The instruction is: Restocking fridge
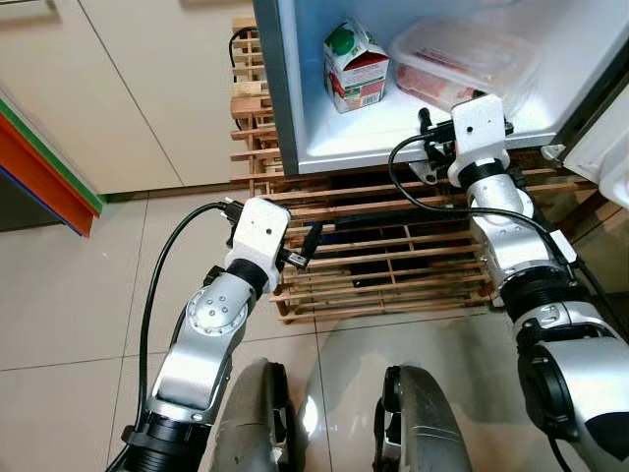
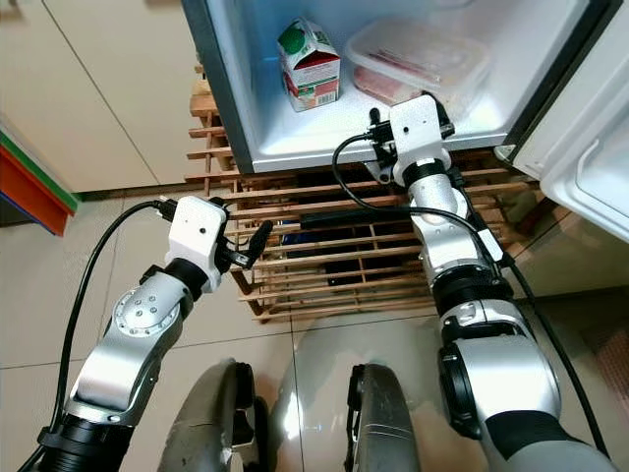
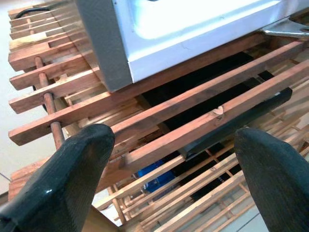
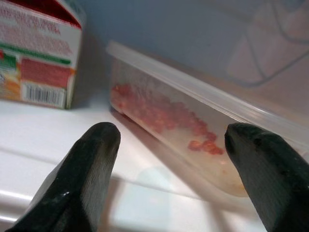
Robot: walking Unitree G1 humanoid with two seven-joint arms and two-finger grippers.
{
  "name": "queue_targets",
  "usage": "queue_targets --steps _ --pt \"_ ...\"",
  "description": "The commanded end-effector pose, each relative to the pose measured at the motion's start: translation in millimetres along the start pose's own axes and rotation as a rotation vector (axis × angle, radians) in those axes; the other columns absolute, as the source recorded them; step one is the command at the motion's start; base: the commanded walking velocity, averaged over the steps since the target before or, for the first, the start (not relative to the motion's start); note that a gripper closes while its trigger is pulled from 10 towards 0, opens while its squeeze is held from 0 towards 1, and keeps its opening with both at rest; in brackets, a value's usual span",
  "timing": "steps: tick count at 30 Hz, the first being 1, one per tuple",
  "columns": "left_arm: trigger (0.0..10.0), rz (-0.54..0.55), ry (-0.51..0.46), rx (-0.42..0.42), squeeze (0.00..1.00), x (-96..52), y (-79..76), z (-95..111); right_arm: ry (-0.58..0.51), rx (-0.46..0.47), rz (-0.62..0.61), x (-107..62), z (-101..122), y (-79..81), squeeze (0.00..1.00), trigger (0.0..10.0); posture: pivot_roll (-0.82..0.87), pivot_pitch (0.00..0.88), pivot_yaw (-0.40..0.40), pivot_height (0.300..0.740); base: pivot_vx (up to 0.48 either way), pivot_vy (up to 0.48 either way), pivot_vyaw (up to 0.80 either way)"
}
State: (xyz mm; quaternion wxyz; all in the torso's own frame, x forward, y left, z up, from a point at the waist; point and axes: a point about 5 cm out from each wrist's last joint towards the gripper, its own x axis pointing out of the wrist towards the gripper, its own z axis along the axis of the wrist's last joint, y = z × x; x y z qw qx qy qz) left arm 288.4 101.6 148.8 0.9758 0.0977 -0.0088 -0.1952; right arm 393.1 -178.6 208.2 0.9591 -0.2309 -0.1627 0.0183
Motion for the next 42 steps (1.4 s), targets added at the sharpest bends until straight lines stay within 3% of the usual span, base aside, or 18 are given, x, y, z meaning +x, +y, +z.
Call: queue_targets --steps 1,9,18,23,24,31,34,42 --pt "10.0 0.002 0.008 -0.003 0.00 -3.0 -0.2 -1.2 -0.025 -0.050 -0.031 3.6 4.4 -8.8 0.00 10.0 0.16 0.260 0.057 0.645 0.000 0.000 0.00" --pt "10.0 0.001 0.009 -0.002 0.00 -3.5 -0.3 -0.9 0.006 -0.126 -0.074 4.4 -1.2 -24.7 0.00 10.0 0.17 0.266 0.057 0.645 0.000 0.000 0.00" --pt "10.0 -0.002 0.011 -0.002 0.00 -3.9 -0.4 -0.5 0.024 -0.169 -0.029 3.7 -6.2 -16.9 0.00 10.0 0.17 0.269 0.058 0.645 0.000 0.000 0.00" --pt "10.0 -0.006 0.011 0.003 0.00 -3.9 -0.3 -0.2 0.017 -0.204 -0.029 4.6 -5.3 -21.1 0.00 10.0 0.18 0.266 0.066 0.645 0.000 0.000 0.00" --pt "10.0 -0.006 0.011 0.006 0.00 -4.0 -0.2 0.0 -0.007 -0.275 -0.013 5.8 -2.3 -22.1 0.00 10.0 0.18 0.266 0.066 0.645 0.000 0.000 0.00" --pt "10.0 -0.008 0.009 0.005 0.00 -3.3 -1.8 -0.3 -0.047 -0.444 -0.038 9.9 4.7 -27.4 0.00 10.0 0.18 0.250 0.060 0.645 0.000 0.000 0.00" --pt "10.0 -0.015 0.005 -0.001 0.00 -2.2 -3.0 0.6 -0.029 -0.630 -0.069 6.8 -2.6 -34.4 0.00 10.0 0.18 0.249 0.058 0.645 0.000 0.000 0.00" --pt "10.0 -0.021 0.006 -0.003 0.00 -1.8 -4.1 0.6 -0.005 -0.783 -0.002 1.0 -13.8 -36.9 0.00 10.0 0.18 0.246 0.064 0.645 0.000 0.000 0.00"
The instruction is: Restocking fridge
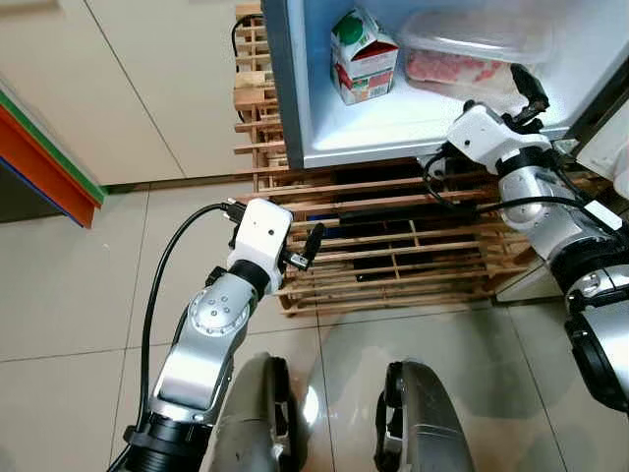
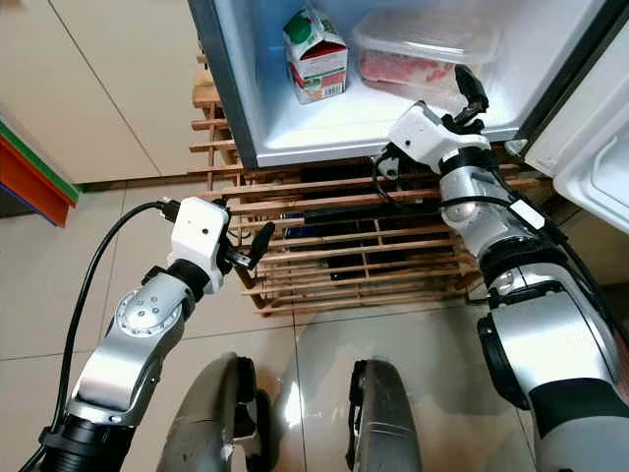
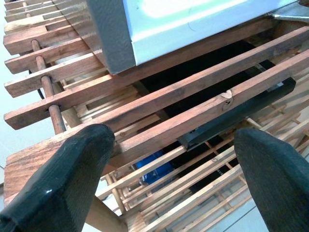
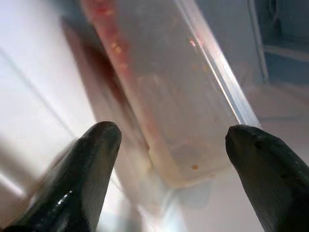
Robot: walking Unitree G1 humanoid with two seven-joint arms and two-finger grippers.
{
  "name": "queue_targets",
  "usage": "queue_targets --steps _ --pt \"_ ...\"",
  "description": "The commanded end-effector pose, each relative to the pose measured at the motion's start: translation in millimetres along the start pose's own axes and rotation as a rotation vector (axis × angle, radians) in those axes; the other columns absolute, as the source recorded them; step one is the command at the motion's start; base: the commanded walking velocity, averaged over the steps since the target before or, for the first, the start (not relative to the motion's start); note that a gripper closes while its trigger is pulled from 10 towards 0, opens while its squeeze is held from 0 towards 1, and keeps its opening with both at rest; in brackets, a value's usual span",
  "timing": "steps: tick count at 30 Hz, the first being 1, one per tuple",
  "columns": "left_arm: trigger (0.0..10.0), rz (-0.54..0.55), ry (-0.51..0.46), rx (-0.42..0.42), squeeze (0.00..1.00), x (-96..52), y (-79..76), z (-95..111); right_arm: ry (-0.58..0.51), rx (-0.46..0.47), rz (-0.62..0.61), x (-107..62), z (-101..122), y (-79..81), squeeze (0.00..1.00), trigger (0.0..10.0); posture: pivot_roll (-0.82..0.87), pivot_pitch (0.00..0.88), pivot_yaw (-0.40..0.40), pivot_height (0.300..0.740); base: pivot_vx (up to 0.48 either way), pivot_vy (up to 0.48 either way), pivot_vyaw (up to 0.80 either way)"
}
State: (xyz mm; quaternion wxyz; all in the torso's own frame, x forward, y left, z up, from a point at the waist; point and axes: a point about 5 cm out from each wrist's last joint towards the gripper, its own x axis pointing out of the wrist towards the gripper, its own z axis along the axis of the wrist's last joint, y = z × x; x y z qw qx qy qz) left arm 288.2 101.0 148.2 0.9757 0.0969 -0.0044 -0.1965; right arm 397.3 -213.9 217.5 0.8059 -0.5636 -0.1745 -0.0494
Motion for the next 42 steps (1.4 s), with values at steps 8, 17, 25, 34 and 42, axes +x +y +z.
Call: queue_targets --steps 8,17,25,34,42 --pt "10.0 -0.031 0.002 -0.005 0.00 -2.0 -4.5 1.2 -0.084 -0.191 0.162 -8.3 -3.7 13.6 0.00 10.0 0.18 0.247 0.061 0.645 0.000 0.000 0.00" --pt "10.0 -0.036 0.007 -0.019 0.00 -1.0 -6.7 0.3 0.339 0.736 0.231 -12.3 -18.7 31.7 0.00 10.0 0.18 0.250 0.046 0.645 0.000 0.000 0.00" --pt "10.0 -0.039 0.010 -0.019 0.00 1.3 -6.5 -1.1 0.429 1.176 0.242 -24.8 -24.1 48.5 0.00 10.0 0.16 0.237 0.039 0.645 0.000 0.000 0.00" --pt "10.0 0.016 0.007 -0.023 0.00 5.7 0.4 -5.1 0.379 1.300 0.132 -47.4 -26.1 58.6 0.00 10.0 0.14 0.192 0.005 0.645 0.000 0.000 0.00" --pt "10.0 0.162 0.035 -0.016 0.00 1.8 33.1 -19.6 0.323 1.209 -0.016 -111.9 -3.5 62.9 0.00 10.0 0.08 0.117 0.007 0.645 0.000 0.000 0.00"
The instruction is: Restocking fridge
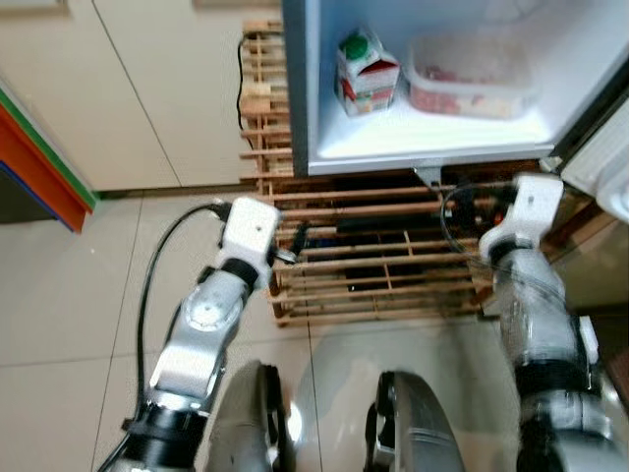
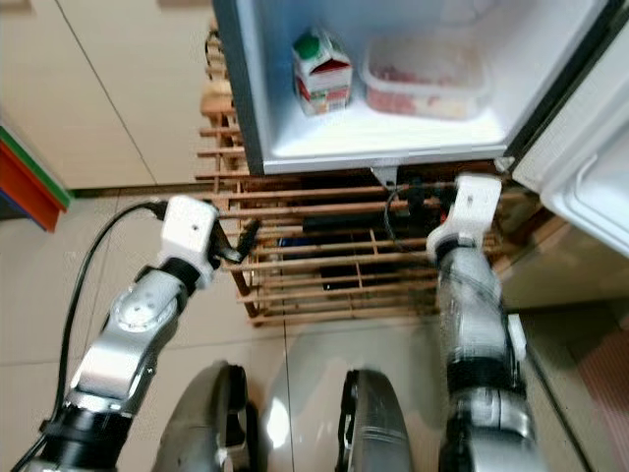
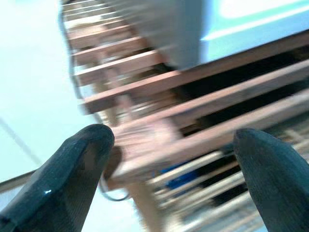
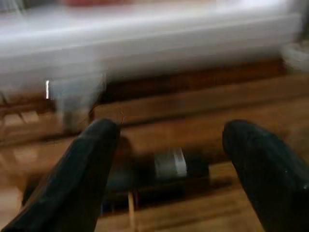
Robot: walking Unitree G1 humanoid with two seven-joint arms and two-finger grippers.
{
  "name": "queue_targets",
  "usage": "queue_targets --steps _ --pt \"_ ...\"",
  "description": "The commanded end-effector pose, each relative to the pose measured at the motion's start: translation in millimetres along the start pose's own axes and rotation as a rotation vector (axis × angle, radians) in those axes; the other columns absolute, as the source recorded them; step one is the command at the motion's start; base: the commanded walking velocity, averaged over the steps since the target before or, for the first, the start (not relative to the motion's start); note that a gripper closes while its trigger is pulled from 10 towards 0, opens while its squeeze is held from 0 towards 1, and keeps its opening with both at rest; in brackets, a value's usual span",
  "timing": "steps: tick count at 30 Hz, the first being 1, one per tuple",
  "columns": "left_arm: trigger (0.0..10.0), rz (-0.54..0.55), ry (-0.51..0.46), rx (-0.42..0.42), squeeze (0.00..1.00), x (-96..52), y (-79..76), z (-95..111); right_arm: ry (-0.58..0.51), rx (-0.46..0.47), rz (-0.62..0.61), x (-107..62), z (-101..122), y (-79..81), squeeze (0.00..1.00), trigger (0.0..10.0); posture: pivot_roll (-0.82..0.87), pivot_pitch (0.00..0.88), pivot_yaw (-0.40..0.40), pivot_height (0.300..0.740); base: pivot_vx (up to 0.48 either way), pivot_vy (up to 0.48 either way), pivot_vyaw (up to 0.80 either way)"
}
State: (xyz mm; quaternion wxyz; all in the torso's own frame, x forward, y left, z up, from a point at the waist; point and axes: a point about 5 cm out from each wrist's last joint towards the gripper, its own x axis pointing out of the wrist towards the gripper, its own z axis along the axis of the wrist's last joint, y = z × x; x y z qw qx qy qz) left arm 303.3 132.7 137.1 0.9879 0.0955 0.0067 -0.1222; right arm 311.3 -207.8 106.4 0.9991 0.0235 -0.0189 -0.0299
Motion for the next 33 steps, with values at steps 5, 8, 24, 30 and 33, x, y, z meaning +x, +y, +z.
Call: queue_targets --steps 5,8,24,30,33 --pt "10.0 0.091 -0.019 -0.031 0.00 0.7 13.4 -3.9 -0.188 -0.155 -0.007 -31.2 27.8 2.8 0.00 10.0 0.06 0.076 0.006 0.645 0.000 0.000 0.00" --pt "10.0 0.106 -0.027 -0.044 0.00 -0.8 15.6 -4.4 -0.198 -0.187 -0.004 -42.8 29.0 5.5 0.00 10.0 0.05 0.068 0.005 0.645 0.000 0.000 0.00" --pt "10.0 0.177 -0.235 -0.120 0.00 -27.0 16.9 23.0 -0.047 -0.092 -0.029 -88.0 0.8 9.9 0.00 10.0 0.06 0.016 0.009 0.645 0.000 0.000 0.00" --pt "10.0 0.182 -0.232 -0.038 0.00 -20.6 16.1 8.5 -0.128 -0.092 -0.068 -74.8 11.2 9.4 0.00 10.0 0.05 0.014 0.023 0.645 0.000 0.000 0.00" --pt "10.0 0.154 -0.282 0.009 0.00 -18.2 10.3 6.9 -0.149 -0.095 -0.062 -68.2 8.7 11.0 0.00 10.0 0.05 0.016 0.025 0.645 0.000 0.000 0.00"
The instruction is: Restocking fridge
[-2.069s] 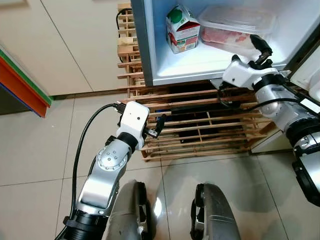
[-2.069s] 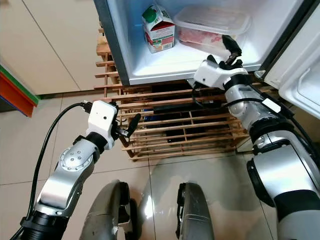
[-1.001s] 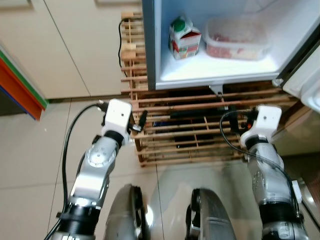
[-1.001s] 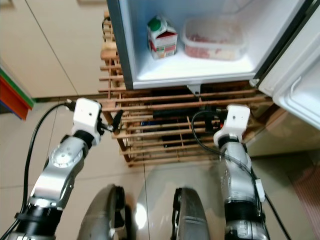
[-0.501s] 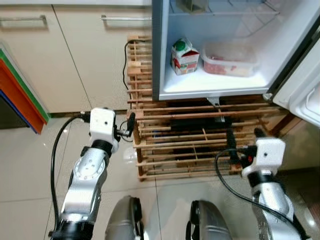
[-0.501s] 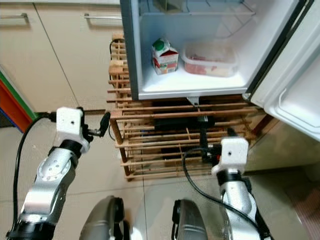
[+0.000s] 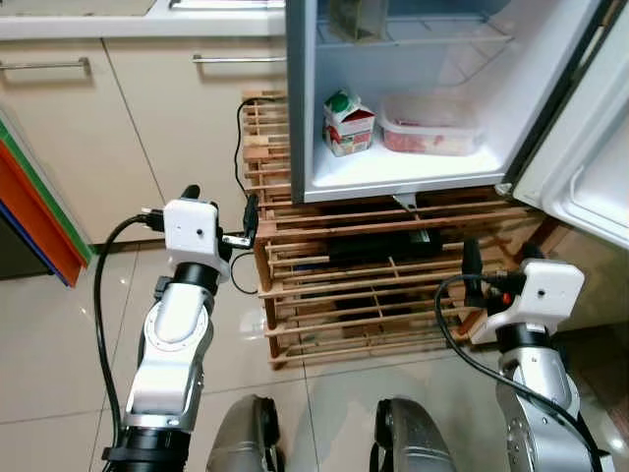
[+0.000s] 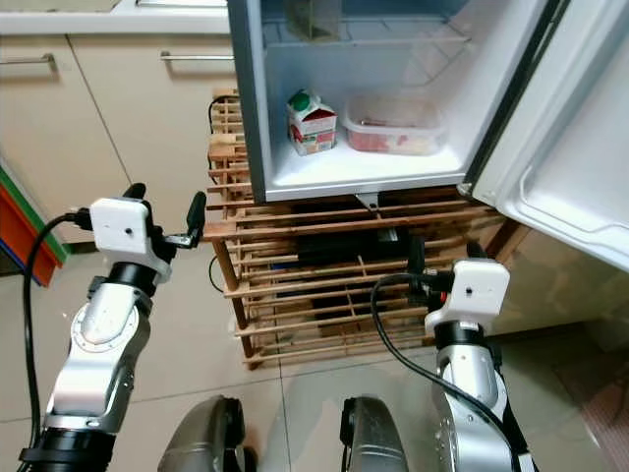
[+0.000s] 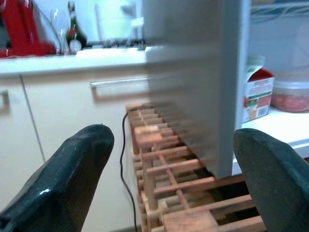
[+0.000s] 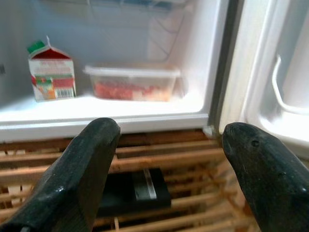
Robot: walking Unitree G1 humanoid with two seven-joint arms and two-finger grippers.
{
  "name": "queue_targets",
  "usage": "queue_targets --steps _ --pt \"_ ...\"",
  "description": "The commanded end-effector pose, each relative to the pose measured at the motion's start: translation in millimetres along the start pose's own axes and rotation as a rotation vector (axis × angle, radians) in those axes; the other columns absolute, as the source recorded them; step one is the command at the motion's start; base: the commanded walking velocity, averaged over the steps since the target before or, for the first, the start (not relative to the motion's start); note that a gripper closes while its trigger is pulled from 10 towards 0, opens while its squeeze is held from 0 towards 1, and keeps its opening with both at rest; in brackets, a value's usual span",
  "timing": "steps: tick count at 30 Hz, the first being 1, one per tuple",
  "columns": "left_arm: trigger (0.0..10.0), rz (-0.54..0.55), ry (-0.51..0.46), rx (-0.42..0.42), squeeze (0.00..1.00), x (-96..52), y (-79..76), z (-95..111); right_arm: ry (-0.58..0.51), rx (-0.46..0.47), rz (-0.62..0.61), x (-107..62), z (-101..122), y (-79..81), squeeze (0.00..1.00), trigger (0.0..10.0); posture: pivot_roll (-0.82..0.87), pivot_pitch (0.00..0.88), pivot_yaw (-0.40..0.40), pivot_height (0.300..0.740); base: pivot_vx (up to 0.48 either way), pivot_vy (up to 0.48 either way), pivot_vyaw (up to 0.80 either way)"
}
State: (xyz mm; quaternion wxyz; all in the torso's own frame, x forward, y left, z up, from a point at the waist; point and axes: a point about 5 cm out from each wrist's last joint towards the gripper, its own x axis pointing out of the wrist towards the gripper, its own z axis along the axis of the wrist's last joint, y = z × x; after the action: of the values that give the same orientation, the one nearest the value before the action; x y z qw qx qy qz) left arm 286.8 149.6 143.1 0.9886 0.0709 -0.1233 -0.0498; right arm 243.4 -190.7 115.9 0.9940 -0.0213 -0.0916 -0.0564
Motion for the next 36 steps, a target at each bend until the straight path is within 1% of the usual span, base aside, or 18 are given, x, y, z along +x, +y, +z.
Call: queue_targets --steps 1,2,4,5,6,7,9,10,12,13,16,19,23,26,28,29,30,36 --pt "10.0 -0.023 -0.030 0.041 0.00 2.8 -4.6 -1.3 0.001 -0.011 -0.016 1.6 -4.8 -2.3 0.00 10.0 0.05 0.015 0.027 0.645 0.000 0.000 0.00" --pt "10.0 -0.008 0.001 0.053 0.00 2.3 -3.2 -11.9 0.013 -0.010 -0.025 4.0 -10.8 -2.6 0.00 10.0 0.05 0.016 0.028 0.645 0.000 0.000 0.00" --pt "10.0 0.005 0.043 0.065 0.00 0.9 -1.3 -24.9 0.027 -0.008 -0.039 6.6 -17.3 -3.0 0.00 10.0 0.04 0.020 0.034 0.645 0.000 0.000 0.00" --pt "10.0 0.016 0.109 0.040 0.00 -1.5 0.9 -36.3 0.026 -0.017 -0.033 10.5 -20.6 -0.2 0.00 10.0 0.04 0.020 0.036 0.645 0.000 0.000 0.00" --pt "10.0 0.016 0.109 0.040 0.00 -1.5 0.9 -36.3 0.026 -0.017 -0.033 10.5 -20.6 -0.2 0.00 10.0 0.04 0.020 0.036 0.645 0.000 0.000 0.00" --pt "10.0 0.021 0.147 0.022 0.00 -2.4 1.6 -41.6 0.030 -0.025 -0.030 13.5 -22.8 1.2 0.00 10.0 0.04 0.027 0.037 0.645 0.000 0.000 0.00" --pt "10.0 0.015 0.154 0.016 0.00 -2.3 0.7 -42.9 0.040 -0.033 -0.037 14.8 -25.5 0.4 0.00 10.0 0.04 0.028 0.037 0.645 0.000 0.000 0.00" --pt "10.0 0.015 0.162 0.000 0.00 -2.3 -0.1 -44.2 0.047 -0.026 -0.042 15.7 -27.4 -0.3 0.00 10.0 0.05 0.028 0.035 0.645 0.000 0.000 0.00" --pt "10.0 0.036 0.190 -0.047 0.00 -4.4 0.5 -48.9 0.053 -0.046 -0.058 16.3 -30.1 -2.6 0.00 10.0 0.05 0.032 0.029 0.645 0.000 0.000 0.00" --pt "10.0 0.041 0.192 -0.054 0.00 -5.1 0.4 -50.6 0.049 -0.057 -0.063 16.5 -30.7 -3.6 0.00 10.0 0.05 0.036 0.029 0.645 0.000 0.000 0.00" --pt "10.0 0.031 0.201 -0.053 0.00 -4.2 -2.8 -51.4 0.043 -0.086 -0.053 17.0 -31.3 -4.1 0.00 10.0 0.05 0.039 0.026 0.645 0.000 0.000 0.00" --pt "10.0 0.010 0.188 -0.041 0.00 -0.2 -6.6 -46.4 0.021 -0.073 -0.039 16.4 -27.0 -3.7 0.00 10.0 0.05 0.037 0.025 0.645 0.000 0.000 0.00" --pt "10.0 -0.018 0.167 -0.040 0.00 3.4 -11.6 -39.9 0.044 -0.039 -0.015 10.5 -30.2 1.4 0.00 10.0 0.05 0.037 0.026 0.670 0.000 0.000 0.00" --pt "10.0 -0.028 0.156 -0.054 0.00 4.7 -12.1 -35.8 0.050 -0.043 -0.001 6.1 -32.9 5.2 0.00 10.0 0.05 0.039 0.030 0.684 0.000 0.000 0.00" --pt "10.0 -0.036 0.157 -0.046 0.00 5.0 -12.2 -35.4 0.053 -0.040 0.002 4.6 -34.0 6.7 0.00 10.0 0.05 0.039 0.030 0.689 0.000 0.000 0.00" --pt "10.0 -0.053 0.190 -0.005 0.00 2.3 -13.8 -41.1 0.071 -0.019 0.001 1.8 -37.6 8.2 0.00 10.0 0.05 0.047 0.029 0.699 0.000 0.000 0.00" --pt "10.0 -0.056 0.200 0.007 0.00 1.4 -14.3 -42.8 0.078 -0.009 0.000 1.3 -38.3 8.4 0.00 10.0 0.05 0.059 0.022 0.704 0.000 0.000 0.00" --pt "10.0 -0.046 0.229 -0.040 0.00 -2.1 -15.3 -45.1 0.049 -0.020 0.044 4.6 -31.2 11.5 0.00 10.0 0.05 0.055 0.015 0.733 0.000 0.000 0.00"
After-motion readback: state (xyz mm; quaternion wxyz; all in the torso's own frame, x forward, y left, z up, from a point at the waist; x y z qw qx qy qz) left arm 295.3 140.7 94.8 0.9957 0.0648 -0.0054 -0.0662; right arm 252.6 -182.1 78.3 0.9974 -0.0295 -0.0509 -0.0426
